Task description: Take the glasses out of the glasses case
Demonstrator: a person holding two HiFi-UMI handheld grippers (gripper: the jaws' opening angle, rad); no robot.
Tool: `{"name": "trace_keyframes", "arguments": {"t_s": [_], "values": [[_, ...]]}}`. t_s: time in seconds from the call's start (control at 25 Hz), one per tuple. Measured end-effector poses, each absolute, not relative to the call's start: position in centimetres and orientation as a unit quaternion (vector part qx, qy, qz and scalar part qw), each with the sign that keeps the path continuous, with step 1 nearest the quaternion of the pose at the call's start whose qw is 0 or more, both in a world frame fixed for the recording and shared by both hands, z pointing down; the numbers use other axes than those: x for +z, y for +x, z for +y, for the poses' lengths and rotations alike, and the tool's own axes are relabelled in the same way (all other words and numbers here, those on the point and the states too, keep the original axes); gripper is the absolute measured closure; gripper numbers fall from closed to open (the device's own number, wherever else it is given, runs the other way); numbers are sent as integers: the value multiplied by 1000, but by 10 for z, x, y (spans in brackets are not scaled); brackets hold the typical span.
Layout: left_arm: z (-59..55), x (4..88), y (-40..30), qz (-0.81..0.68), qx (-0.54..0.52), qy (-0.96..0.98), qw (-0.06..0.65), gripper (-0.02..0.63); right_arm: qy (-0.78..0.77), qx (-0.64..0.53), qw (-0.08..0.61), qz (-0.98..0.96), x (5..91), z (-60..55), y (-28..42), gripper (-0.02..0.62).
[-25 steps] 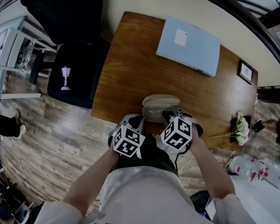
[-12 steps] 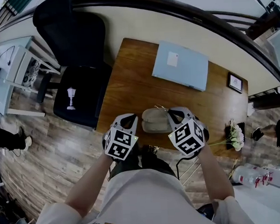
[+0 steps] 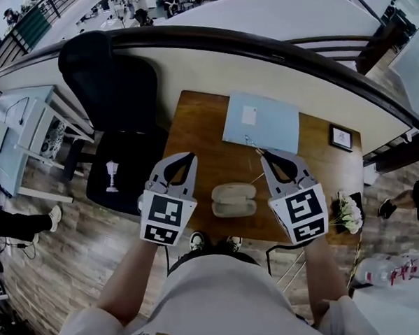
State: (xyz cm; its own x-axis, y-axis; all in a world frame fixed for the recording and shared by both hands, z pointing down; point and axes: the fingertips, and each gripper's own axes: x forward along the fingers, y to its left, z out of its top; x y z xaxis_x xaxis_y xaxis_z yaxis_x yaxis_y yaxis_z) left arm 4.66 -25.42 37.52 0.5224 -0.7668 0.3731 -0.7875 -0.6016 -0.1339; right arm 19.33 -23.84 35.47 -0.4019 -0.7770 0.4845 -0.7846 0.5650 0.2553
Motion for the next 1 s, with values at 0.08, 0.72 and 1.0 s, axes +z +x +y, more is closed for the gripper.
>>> {"name": "trace_keyframes", "arguments": {"t_s": [0.08,0.72,1.0], "values": [[-256,346,46,-453,179,873,5,603,488,-3,253,-836,329,-237,199,583],[-235,242,26,-492,85,866,-38,603,565,-32,69,-822,210,-193,239,583],[-231,254,24,-493,92,865,-30,603,555,-20,87,-827,228,-185,238,583]]}}
